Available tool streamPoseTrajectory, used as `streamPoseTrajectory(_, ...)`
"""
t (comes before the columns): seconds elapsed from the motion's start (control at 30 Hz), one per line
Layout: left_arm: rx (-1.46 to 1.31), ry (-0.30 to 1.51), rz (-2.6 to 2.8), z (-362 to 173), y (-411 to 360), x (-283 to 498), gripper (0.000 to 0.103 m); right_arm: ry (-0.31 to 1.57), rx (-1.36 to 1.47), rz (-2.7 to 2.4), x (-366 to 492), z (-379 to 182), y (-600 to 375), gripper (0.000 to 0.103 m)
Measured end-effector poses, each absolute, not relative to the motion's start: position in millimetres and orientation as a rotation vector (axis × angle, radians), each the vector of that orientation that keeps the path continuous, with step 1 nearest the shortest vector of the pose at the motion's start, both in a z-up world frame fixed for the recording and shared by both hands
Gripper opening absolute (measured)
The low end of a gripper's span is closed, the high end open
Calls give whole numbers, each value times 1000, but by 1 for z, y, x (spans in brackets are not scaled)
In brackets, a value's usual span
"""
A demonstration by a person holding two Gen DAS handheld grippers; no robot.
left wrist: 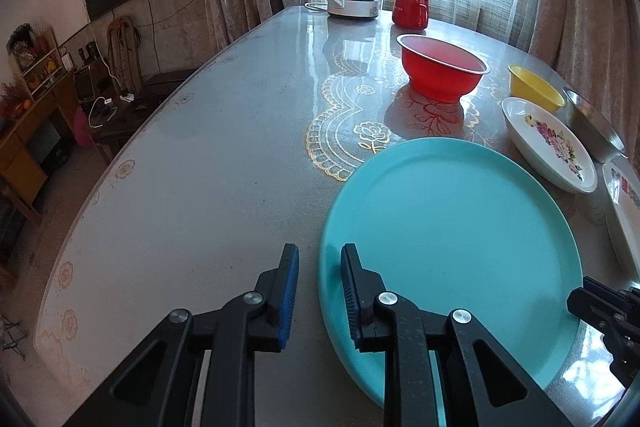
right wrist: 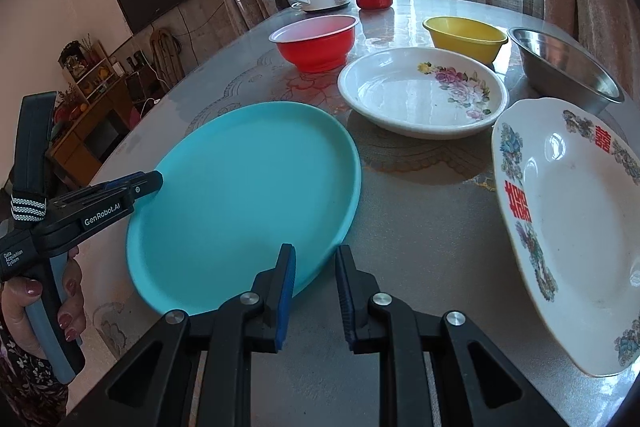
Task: Organize plates and bowls
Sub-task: 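Move the right tool toward the large white plate with red characters, then grasp the rim of the large white plate with the right tool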
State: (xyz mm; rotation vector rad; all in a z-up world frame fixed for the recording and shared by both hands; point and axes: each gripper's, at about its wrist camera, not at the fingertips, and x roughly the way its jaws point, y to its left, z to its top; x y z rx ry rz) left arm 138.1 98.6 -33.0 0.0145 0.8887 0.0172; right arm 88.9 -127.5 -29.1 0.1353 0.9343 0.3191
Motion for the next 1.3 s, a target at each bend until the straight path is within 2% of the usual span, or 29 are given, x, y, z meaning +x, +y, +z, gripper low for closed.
streamPoseTrajectory(0.4, 42, 879, 32, -34, 94, 123, 22, 945, 133, 361, 84, -29, -119, 22)
streamPoseTrajectory(0.63, 13, 863, 16, -23, 92, 113, 26, 893, 123, 337, 72, -22, -130, 29)
streamPoseTrajectory(0.7, -1, 836, 11, -14, 91, 107, 41, 846, 127, 332, 64, -12, -139, 31)
streamPoseTrajectory(0.77, -33, 803, -15, -4, 89, 101, 77, 799, 144, 327, 56, -2, -149, 34)
streamPoseTrajectory(0.87, -71, 744, -70, 13, 78, 91, 93, 726, 145, 293, 44, 12, -164, 36)
streamPoseTrajectory(0.97, -59, 715, -153, 25, 57, 84, 103, 678, 143, 249, 34, 22, -181, 41)
streamPoseTrajectory(1.3, 44, 751, -301, 25, -22, 70, 103, 675, 209, 102, 20, 23, -240, 42)
